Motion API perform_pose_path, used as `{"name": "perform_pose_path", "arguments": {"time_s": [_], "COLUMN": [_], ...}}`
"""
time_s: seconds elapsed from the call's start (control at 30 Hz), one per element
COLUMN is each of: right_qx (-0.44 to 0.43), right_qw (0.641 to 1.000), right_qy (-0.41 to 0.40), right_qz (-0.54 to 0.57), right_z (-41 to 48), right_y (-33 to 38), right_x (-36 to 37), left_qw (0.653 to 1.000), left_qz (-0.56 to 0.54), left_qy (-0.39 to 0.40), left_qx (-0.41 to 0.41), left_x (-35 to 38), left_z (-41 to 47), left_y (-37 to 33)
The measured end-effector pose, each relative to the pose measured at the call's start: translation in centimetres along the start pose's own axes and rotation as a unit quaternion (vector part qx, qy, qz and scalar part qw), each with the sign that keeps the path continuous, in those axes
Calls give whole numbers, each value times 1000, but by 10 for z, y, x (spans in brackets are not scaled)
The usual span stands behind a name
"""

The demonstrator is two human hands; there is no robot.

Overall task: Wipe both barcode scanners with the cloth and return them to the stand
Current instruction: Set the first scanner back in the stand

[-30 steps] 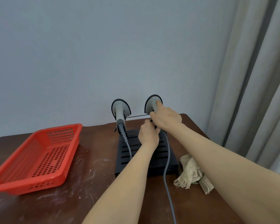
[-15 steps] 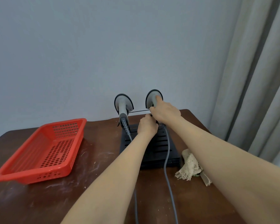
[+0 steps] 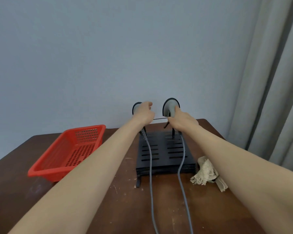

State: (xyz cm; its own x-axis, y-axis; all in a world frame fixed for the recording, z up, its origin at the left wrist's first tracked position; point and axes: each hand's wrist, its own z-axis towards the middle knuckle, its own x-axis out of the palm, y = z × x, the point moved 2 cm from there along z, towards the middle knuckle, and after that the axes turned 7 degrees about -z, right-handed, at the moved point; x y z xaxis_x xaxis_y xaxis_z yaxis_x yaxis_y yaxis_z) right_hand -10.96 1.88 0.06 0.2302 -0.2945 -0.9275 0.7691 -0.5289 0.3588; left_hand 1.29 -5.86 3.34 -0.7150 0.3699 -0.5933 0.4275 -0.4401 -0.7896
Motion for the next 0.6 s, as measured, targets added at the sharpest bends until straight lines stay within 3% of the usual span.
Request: {"name": "perform_pose_path", "arguments": {"time_s": [0.2,0.6], "right_qx": [25,-13], "right_qw": [1000,1000], "right_qy": [-4,-15], "right_qz": [1,-17], "right_z": [-3,1], "right_y": [-11,-9], "right_x": [-4,-3], "left_qw": [999,993], "left_qz": [25,71], "left_qy": [-46,-93], "left_qx": [16,26], "left_x": [-19,-19], "left_z": [-10,-6], "left_y": [10,20]}}
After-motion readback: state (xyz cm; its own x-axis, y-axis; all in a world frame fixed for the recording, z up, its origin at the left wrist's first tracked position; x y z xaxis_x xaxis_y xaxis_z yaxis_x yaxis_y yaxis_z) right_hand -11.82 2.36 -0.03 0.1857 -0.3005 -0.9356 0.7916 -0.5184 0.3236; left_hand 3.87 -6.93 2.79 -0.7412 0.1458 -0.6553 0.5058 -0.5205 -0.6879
